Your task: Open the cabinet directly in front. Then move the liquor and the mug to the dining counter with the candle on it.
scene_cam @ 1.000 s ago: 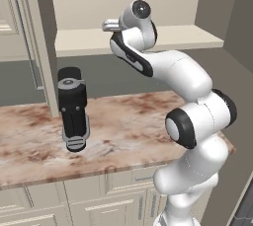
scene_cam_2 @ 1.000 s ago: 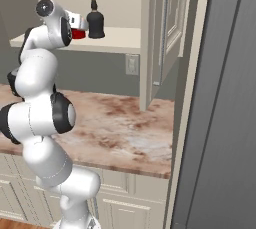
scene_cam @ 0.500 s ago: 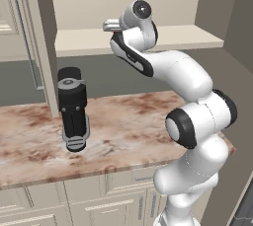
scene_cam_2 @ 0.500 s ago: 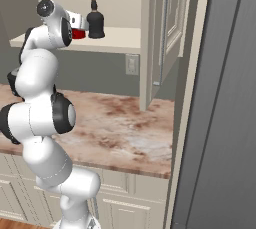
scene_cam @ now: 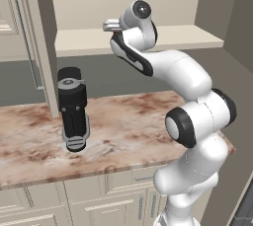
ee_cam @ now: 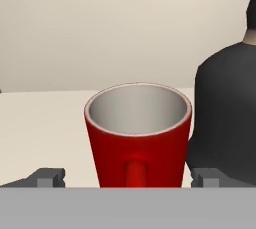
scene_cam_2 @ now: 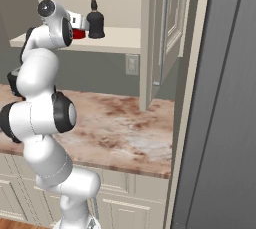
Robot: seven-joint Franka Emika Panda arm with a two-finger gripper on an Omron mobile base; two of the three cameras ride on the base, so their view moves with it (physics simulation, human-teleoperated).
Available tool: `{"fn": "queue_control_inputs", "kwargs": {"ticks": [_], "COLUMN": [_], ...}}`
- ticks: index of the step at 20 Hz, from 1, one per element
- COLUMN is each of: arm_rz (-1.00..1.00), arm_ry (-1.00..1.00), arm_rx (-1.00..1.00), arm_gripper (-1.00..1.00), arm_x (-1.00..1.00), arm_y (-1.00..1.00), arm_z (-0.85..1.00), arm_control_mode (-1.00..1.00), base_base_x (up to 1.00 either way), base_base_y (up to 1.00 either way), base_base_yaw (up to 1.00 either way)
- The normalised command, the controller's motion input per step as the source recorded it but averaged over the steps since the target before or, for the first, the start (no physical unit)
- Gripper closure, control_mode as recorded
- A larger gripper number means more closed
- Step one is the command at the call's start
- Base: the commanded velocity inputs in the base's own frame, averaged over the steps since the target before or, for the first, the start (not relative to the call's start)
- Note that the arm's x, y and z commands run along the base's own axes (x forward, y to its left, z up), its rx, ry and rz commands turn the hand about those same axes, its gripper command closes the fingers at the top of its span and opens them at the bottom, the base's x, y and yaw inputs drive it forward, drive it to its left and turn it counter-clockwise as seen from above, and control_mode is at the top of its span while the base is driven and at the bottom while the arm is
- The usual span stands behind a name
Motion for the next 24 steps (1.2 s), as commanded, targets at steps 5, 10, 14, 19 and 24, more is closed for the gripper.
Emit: {"fn": "queue_control_inputs", "kwargs": {"ticks": [5, 10, 14, 19, 24], "arm_rz": [0.0, 0.0, 0.0, 0.0, 0.0], "arm_ry": [0.0, 0.0, 0.0, 0.0, -0.31], "arm_rx": [0.0, 0.0, 0.0, 0.0, 0.0], "arm_gripper": [1.0, 1.0, 1.0, 1.0, 1.0], "arm_x": [0.08, 0.06, 0.0, 0.0, -0.1], "arm_y": [0.0, 0.0, 0.0, 0.0, 0.0], "arm_z": [-0.02, -0.03, 0.0, 0.0, 0.14], "arm_control_mode": [-1.0, -1.0, -1.0, -1.0, -1.0], "base_base_x": [0.0, 0.0, 0.0, 0.0, 0.0], "base_base_y": [0.0, 0.0, 0.0, 0.0, 0.0], "base_base_yaw": [0.0, 0.0, 0.0, 0.0, 0.0]}}
